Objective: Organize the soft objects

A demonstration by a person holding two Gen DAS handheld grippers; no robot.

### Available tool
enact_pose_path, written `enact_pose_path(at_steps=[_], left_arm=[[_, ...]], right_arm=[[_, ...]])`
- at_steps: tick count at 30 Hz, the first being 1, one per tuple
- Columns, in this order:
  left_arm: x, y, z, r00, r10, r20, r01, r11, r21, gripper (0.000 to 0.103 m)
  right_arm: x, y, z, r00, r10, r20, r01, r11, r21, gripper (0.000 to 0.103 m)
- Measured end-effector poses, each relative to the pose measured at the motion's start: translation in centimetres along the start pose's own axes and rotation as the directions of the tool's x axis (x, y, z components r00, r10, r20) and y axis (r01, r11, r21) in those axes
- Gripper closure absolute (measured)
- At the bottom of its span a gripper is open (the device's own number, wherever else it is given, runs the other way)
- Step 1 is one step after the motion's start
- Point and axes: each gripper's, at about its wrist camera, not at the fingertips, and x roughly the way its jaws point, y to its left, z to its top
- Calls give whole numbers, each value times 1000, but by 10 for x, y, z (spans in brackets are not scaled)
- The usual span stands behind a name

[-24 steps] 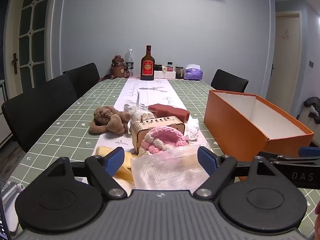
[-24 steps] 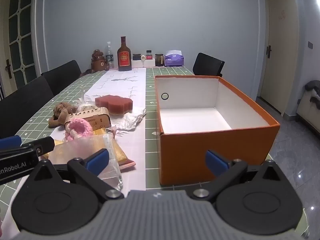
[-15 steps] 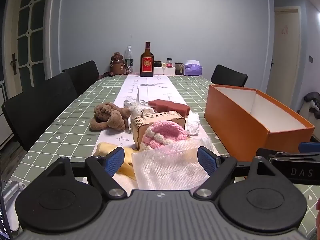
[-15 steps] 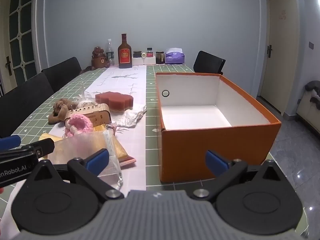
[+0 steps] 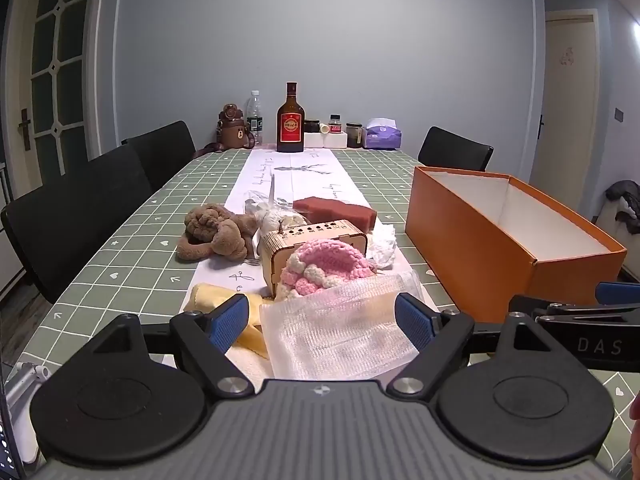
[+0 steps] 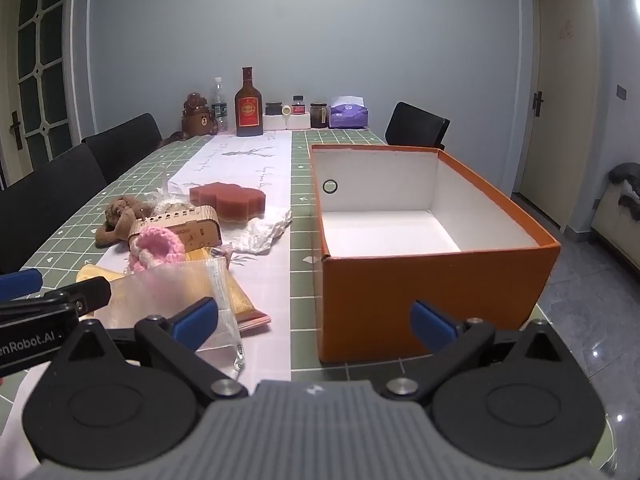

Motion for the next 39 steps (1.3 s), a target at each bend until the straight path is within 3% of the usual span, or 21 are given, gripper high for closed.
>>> enact_pose_path(at_steps=[39], left_arm=[[15, -3, -2, 999, -37, -10, 37, 999, 2, 7]], right_arm=[[9, 0, -1, 1000, -21, -18, 21, 1000, 13, 2]])
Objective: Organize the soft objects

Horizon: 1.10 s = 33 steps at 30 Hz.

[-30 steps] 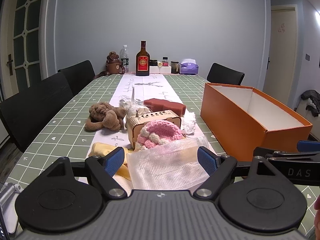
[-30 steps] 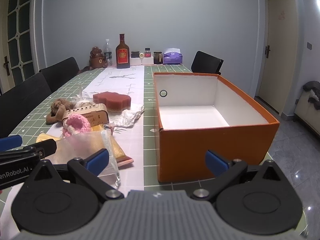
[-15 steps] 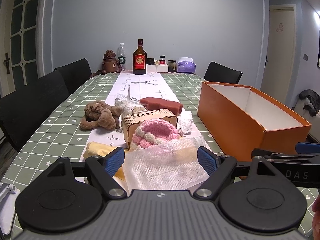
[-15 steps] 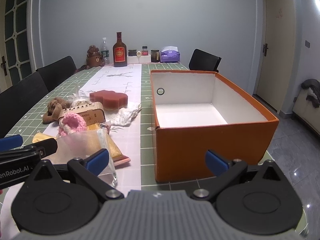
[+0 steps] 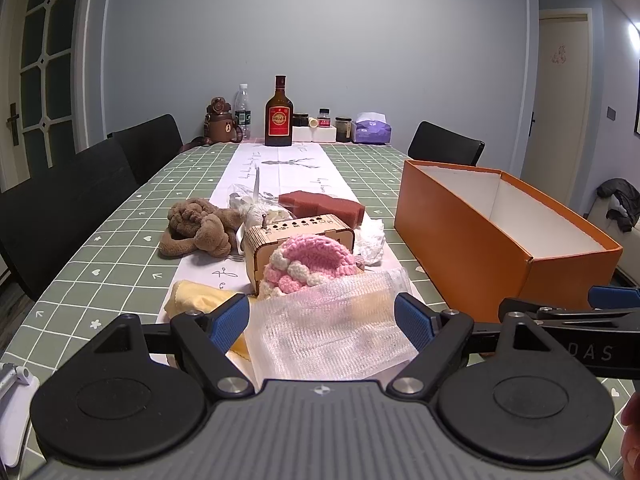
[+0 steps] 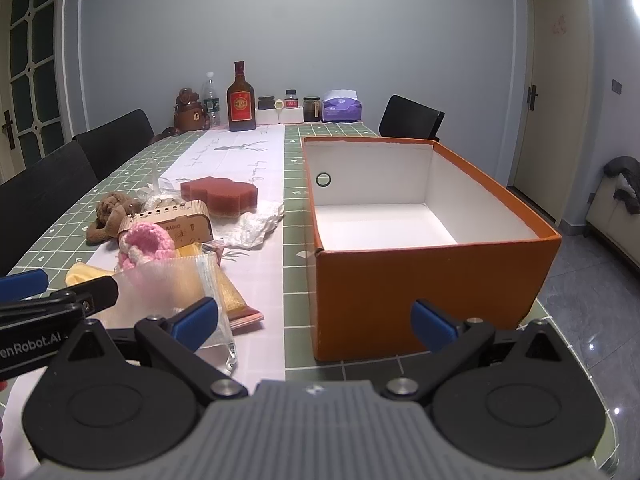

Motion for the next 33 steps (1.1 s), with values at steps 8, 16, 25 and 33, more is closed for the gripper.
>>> enact_pose_path(at_steps=[8, 16, 25, 33], left_arm=[[1, 0, -1, 1000, 0, -1, 0, 1000, 0, 7], [2, 2, -2, 1000, 2, -2, -2, 1000, -1, 7], [3, 3, -4, 1000, 1, -4, -1, 1000, -3, 7], [3, 3, -3, 1000, 2, -8, -2, 1000, -4, 7]], right_arm=[[0, 1, 0, 1000, 2, 0, -2, 1000, 1, 3], [3, 2, 0, 1000, 9, -8, -9, 1000, -4, 2], [4, 2, 0, 1000, 9, -11, -9, 1000, -6, 3], [3, 2, 0, 1000, 8, -12, -8, 1000, -5, 2]])
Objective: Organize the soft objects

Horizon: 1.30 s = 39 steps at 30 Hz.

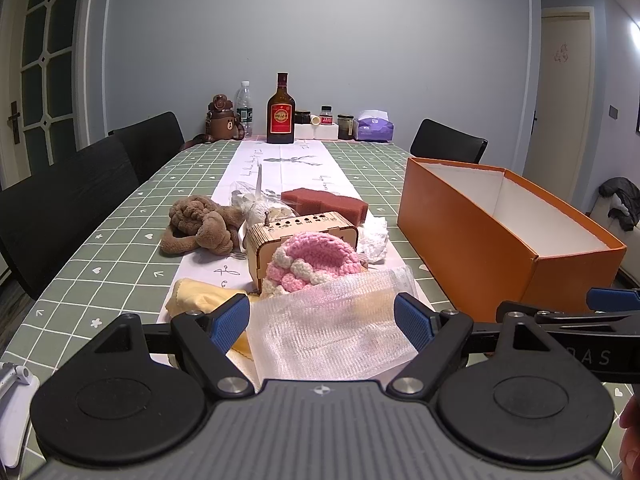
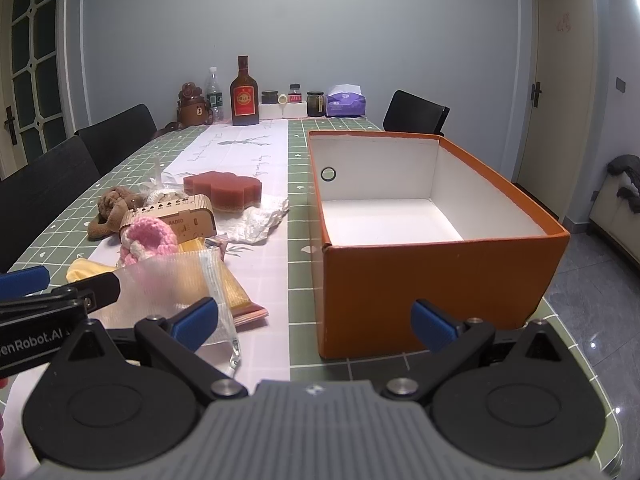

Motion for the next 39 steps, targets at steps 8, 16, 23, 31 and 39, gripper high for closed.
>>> enact_pose_path(at_steps=[8, 16, 23, 31, 39], left_arm=[[1, -1, 1, 1000, -2, -9, 2, 1000, -1, 8], [2, 6, -3, 999, -15, -50, 15, 1000, 7, 16], [0, 26, -8, 997, -15, -72, 14, 1000, -18, 23], [15, 52, -12, 985, 45, -169, -54, 997, -49, 29], [32, 71, -16, 967, 89, -239, -108, 992, -68, 38]], right_arm=[[5, 1, -2, 1000, 1, -16, -1, 1000, 4, 2], [4, 3, -6, 995, 99, 30, -99, 995, -2, 3], [10, 25, -9, 981, 196, -7, -196, 976, -90, 19], [31, 59, -11, 961, 274, -29, -274, 938, -210, 3], [83, 75, -1, 926, 357, -127, -376, 903, -205, 2]])
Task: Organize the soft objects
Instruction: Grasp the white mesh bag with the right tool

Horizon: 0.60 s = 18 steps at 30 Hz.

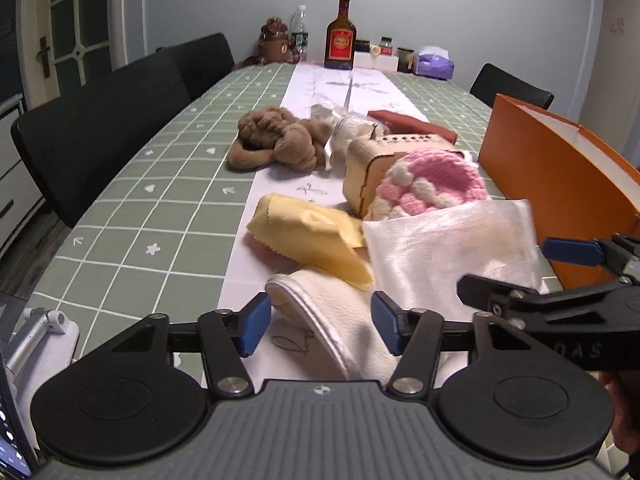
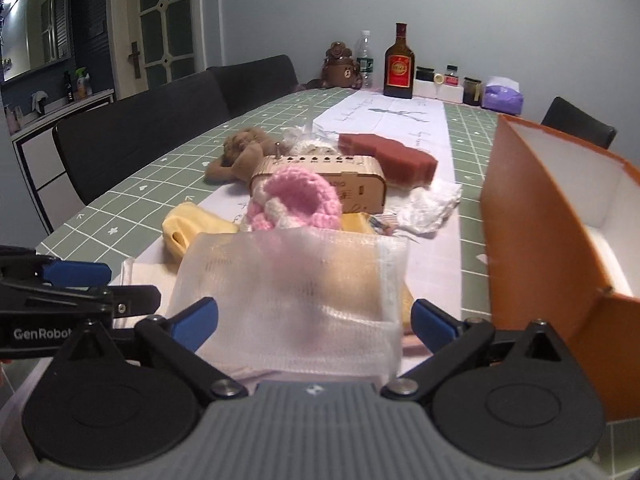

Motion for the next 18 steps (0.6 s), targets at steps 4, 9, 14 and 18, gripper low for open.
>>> enact_pose_path(at_steps=[4, 9, 14, 18], left_arm=[[10, 2, 0, 999, -7, -38, 7, 1000, 5, 45], [18, -5, 2, 998, -23, -51, 25, 999, 27, 51], [23, -8, 3, 998, -27, -54, 28, 999, 33, 51], [25, -10, 3, 998, -25, -57, 27, 999, 35, 51]], right_arm=[[15, -1, 3, 999, 21, -25, -20, 1000, 16, 5], [16, 5, 1, 1000, -10, -19, 9, 1000, -29, 25], [9, 12, 1, 999, -33, -2, 33, 998, -62, 53], [3, 21, -1, 1000, 1, 9, 0, 996, -92, 78]])
